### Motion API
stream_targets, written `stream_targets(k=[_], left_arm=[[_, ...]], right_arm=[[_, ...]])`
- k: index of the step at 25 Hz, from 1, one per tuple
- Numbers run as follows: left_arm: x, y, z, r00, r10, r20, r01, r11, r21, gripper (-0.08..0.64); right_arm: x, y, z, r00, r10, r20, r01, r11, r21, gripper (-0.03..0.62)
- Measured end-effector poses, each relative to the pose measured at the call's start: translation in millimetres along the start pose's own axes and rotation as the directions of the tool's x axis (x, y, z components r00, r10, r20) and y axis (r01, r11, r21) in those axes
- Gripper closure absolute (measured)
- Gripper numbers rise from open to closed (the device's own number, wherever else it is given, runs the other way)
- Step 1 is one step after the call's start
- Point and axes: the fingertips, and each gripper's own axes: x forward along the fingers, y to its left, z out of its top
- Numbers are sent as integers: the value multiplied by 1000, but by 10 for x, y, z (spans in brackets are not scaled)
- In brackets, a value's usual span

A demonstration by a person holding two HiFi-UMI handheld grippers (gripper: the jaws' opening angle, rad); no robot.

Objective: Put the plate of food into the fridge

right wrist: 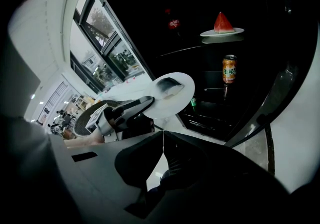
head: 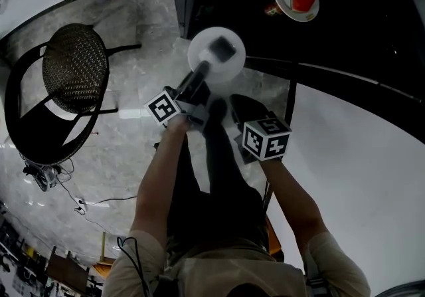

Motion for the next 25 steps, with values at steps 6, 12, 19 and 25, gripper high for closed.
stream_targets(k=[6,12,19,25], left_arm=[[44,177,-26,1000,11,-1,-11,1000,-5,531],[115,360,32,1000,14,17,-14,1000,-3,531],[353,548,69,1000,14,7,-14,1000,18,531],[535,744,85,999,36,-1,-36,999,31,531]], right_arm=[[101,-9,-94,1000,16,-18,-16,1000,-11,571],[98,-29,-165,999,27,-39,-28,999,-20,570],[117,-160,-203,998,25,-56,-25,1000,-15,570],[199,-154,-226,997,42,-68,-42,999,-10,570]])
